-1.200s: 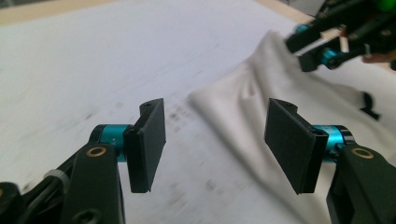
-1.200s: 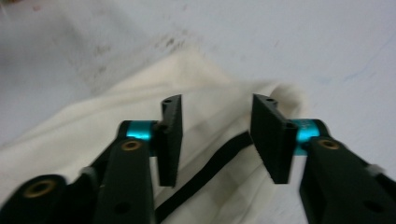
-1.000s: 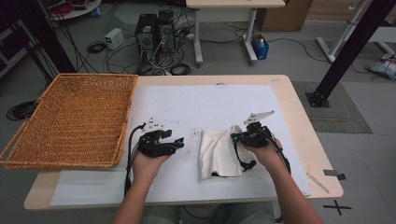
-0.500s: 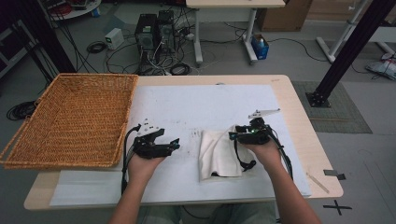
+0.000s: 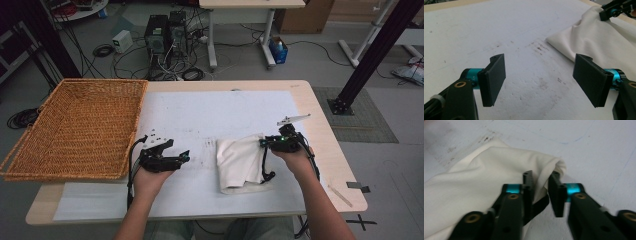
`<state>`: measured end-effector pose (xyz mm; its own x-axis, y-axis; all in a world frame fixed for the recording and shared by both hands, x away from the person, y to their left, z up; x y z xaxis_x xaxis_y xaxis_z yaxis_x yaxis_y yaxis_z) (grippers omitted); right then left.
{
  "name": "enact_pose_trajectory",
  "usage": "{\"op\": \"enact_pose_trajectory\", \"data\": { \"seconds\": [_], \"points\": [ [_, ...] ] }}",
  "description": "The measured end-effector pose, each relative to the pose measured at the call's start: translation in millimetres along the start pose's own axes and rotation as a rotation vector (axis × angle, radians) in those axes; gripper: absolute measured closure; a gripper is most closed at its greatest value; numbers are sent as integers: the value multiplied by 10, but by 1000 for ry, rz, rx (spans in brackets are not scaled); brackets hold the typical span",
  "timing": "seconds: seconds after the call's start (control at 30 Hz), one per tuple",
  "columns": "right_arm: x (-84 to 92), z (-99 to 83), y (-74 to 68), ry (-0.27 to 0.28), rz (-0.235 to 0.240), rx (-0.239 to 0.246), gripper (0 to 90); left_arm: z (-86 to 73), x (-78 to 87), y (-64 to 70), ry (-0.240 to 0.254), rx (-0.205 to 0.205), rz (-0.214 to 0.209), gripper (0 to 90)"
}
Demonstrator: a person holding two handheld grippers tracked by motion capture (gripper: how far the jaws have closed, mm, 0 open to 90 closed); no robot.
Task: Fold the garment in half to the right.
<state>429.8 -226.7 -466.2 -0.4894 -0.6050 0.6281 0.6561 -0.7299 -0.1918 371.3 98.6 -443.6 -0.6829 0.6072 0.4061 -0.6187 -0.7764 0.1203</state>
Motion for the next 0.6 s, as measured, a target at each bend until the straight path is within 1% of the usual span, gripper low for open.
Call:
{"op": "enact_pose_trajectory", "data": {
  "seconds": [0.03,0.1,0.17,0.23,0.27,0.3,0.37,0.43,0.47,0.5,0.53,0.57,0.6],
  "points": [
    [22,9,-16,10,0,-8,659,-4,-6,-2,-2,1,1,263],
    [126,54,-65,59,-7,10,587,2,-14,-4,2,4,-1,264],
    [230,53,-121,77,-7,13,569,13,-18,-1,4,4,0,263],
    [326,0,-210,79,0,30,555,19,-21,-2,8,1,-4,264],
    [368,-56,-281,76,15,43,544,20,-22,0,9,2,-3,263],
    [387,-98,-325,69,22,43,525,18,-20,2,9,-1,-6,263],
    [413,-218,-450,59,52,41,515,15,-6,5,11,-6,-8,263],
    [387,-370,-594,37,84,45,514,8,4,10,17,-1,-8,264],
    [369,-421,-641,23,97,43,540,3,10,12,16,-4,-7,263],
    [333,-483,-689,8,103,53,600,-2,13,18,13,-6,-8,263],
    [299,-542,-732,-7,107,69,677,-2,15,26,14,-5,-10,263],
    [273,-592,-757,-23,109,85,787,1,20,33,15,-4,-10,263],
    [265,-626,-769,-29,108,100,862,6,25,35,18,-8,-8,263]
  ]
}}
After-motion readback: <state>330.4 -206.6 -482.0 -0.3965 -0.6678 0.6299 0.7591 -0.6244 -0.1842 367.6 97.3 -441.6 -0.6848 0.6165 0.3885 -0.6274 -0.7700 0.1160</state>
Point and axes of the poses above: each handheld gripper's, and its own axes: x roughly backward along the jaws, z roughly out of its top, y roughly to its right, the point moved 8 cm from there along -x, roughly forward along the jaws, and after that the axes turned 4 degrees about y, right-handed, at the moved point
